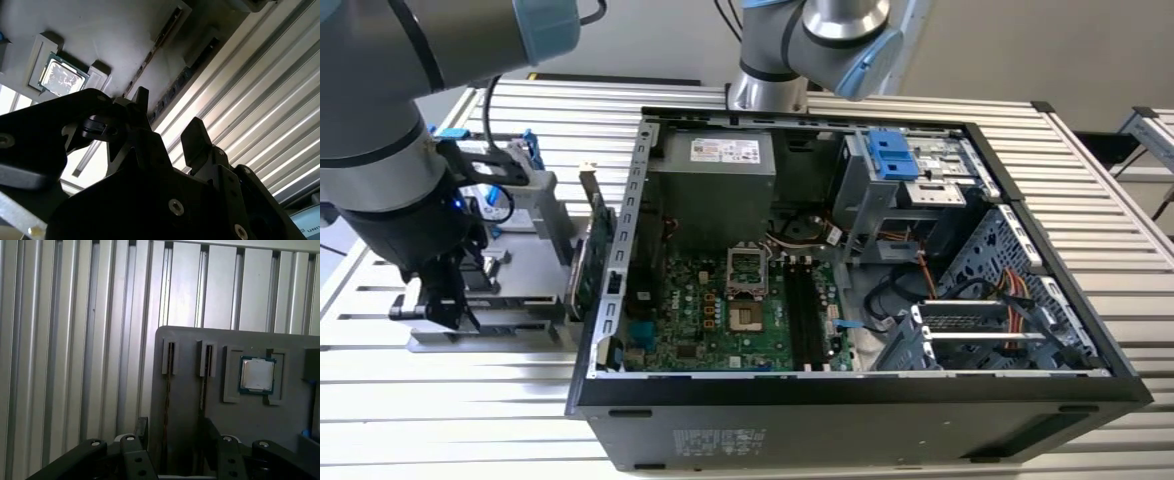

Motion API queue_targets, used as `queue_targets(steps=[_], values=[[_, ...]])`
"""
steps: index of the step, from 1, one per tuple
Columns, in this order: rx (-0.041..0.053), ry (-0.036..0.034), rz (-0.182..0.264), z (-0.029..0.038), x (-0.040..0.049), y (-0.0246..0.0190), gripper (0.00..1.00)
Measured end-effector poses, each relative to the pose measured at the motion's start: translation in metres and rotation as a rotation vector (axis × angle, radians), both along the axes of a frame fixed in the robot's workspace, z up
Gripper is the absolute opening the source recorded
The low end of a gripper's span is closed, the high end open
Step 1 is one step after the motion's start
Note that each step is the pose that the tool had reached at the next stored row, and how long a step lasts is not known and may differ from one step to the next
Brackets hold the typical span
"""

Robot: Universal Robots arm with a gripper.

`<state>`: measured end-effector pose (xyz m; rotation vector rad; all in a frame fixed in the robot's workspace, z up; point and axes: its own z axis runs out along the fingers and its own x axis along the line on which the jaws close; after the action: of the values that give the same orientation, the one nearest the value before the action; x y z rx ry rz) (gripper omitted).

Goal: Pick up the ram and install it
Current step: 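Pick up the ram and move it above insertion slot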

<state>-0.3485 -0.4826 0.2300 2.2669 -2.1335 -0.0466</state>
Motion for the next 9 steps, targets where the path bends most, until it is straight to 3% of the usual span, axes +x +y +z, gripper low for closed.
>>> queue_targets(steps=[9], values=[[0.0000,0.0000,-0.001,-0.0062,0.0000,0.0000,1.00]])
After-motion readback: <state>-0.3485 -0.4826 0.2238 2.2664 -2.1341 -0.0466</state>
